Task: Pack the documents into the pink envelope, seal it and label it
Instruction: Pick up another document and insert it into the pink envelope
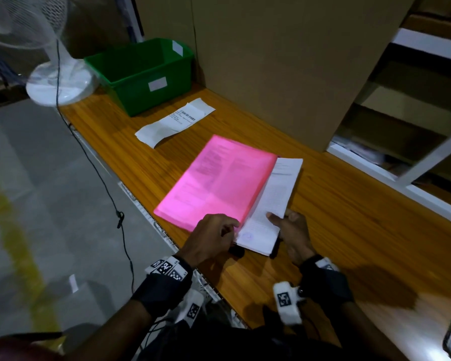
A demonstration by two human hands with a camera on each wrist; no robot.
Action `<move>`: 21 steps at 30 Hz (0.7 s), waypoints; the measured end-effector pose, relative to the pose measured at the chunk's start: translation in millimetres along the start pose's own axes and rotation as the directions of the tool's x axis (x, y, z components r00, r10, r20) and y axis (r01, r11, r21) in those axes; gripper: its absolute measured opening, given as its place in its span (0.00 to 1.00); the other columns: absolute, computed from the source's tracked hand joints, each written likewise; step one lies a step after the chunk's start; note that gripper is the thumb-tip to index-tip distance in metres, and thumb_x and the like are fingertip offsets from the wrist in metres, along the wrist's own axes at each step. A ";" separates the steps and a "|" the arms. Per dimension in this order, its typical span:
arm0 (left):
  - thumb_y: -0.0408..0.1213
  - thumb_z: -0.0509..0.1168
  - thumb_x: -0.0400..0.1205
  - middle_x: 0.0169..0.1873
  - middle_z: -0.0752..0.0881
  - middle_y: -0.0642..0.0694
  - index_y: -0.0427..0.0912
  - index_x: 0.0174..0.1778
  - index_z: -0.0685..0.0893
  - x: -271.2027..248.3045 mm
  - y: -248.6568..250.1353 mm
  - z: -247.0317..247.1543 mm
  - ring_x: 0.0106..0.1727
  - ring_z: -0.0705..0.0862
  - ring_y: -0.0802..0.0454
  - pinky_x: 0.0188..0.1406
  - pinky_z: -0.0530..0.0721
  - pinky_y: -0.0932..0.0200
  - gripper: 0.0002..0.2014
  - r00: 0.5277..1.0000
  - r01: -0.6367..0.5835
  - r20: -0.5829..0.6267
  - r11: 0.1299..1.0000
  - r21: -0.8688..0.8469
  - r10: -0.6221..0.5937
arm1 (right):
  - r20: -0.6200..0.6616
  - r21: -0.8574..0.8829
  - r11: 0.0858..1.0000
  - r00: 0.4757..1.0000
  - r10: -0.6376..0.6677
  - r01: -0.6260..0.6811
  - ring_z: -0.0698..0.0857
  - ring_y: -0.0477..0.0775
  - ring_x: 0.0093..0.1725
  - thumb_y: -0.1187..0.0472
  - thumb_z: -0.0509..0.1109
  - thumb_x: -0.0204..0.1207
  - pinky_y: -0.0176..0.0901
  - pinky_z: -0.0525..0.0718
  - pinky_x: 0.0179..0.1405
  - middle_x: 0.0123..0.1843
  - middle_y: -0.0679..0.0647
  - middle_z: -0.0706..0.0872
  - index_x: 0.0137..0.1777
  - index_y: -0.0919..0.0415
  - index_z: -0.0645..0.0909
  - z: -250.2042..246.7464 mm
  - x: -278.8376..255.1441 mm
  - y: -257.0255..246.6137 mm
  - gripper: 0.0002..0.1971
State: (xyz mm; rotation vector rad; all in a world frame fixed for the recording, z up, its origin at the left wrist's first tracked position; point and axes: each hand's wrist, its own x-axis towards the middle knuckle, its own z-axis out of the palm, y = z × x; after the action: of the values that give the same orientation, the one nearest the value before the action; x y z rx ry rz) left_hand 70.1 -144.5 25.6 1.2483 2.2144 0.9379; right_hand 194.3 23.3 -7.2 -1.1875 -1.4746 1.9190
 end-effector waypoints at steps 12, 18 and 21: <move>0.44 0.68 0.82 0.75 0.76 0.42 0.41 0.75 0.74 28.2 -64.7 -68.3 0.70 0.78 0.44 0.69 0.78 0.46 0.26 0.967 0.246 -0.114 0.951 0.187 -0.228 | 0.025 -0.009 0.997 0.997 0.074 -0.074 0.92 0.49 0.38 0.71 0.75 0.75 0.37 0.88 0.32 0.43 0.55 0.93 0.47 0.63 0.86 -4.7 7.1 -19.8 0.05; 0.52 0.64 0.83 0.73 0.76 0.37 0.38 0.77 0.70 51.5 -89.0 -89.2 0.69 0.78 0.39 0.65 0.77 0.47 0.30 0.945 0.311 -0.010 0.886 0.344 -0.328 | 0.013 0.018 0.995 0.995 0.098 -0.098 0.91 0.48 0.35 0.74 0.73 0.75 0.38 0.88 0.32 0.43 0.58 0.91 0.47 0.67 0.85 27.1 12.4 -13.6 0.04; 0.52 0.65 0.82 0.72 0.78 0.38 0.40 0.75 0.74 54.4 -93.4 -89.9 0.68 0.79 0.40 0.65 0.78 0.47 0.28 0.954 0.287 -0.030 0.882 0.373 -0.297 | 0.028 -0.005 0.993 0.992 0.119 -0.119 0.91 0.49 0.34 0.73 0.75 0.75 0.39 0.89 0.32 0.42 0.60 0.91 0.48 0.68 0.85 30.9 14.0 -14.2 0.04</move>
State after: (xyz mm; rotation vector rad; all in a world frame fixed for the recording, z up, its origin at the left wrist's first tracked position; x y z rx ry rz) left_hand -69.0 -162.9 16.1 1.0203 2.5468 0.3877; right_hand 158.9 21.7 2.9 -1.2816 -1.4517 2.0194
